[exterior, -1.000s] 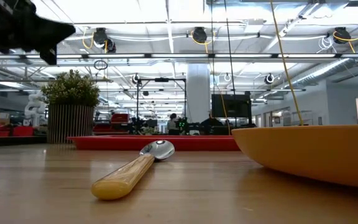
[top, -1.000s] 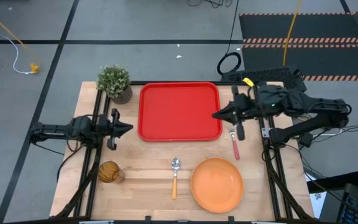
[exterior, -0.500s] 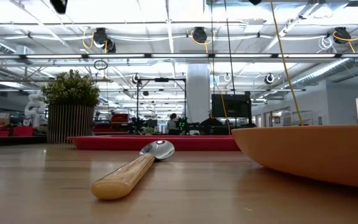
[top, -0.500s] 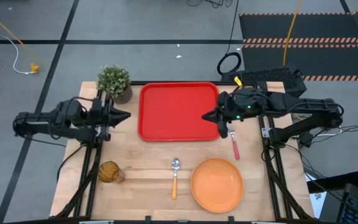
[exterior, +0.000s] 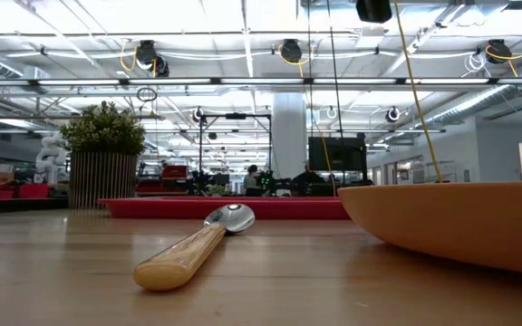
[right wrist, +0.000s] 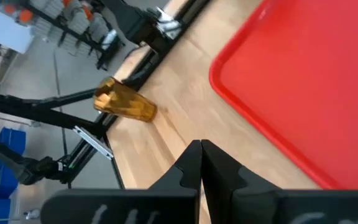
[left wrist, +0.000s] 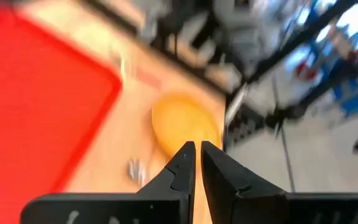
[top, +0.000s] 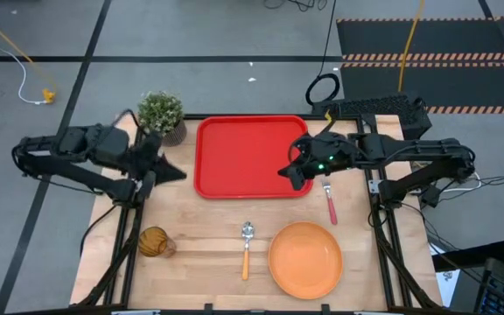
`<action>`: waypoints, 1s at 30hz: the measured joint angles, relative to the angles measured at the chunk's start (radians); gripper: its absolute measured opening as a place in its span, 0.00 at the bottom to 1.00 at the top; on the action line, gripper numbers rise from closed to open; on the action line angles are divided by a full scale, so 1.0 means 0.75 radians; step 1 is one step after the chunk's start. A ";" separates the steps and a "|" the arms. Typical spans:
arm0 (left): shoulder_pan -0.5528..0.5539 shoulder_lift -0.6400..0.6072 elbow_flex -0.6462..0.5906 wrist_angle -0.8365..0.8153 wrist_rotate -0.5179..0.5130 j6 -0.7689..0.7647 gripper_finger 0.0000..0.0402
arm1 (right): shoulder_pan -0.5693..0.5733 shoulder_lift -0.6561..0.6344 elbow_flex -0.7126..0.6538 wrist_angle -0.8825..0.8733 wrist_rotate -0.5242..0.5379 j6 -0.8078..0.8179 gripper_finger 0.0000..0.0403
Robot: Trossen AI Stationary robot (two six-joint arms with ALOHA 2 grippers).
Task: Pick and place plate/cup/fork/spoon on tray
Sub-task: Put the orange cup on the red tray
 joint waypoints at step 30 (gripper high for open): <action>-0.714 0.564 0.129 -0.683 0.243 -1.530 0.52 | 0.075 0.106 -0.001 0.020 -0.005 0.106 0.00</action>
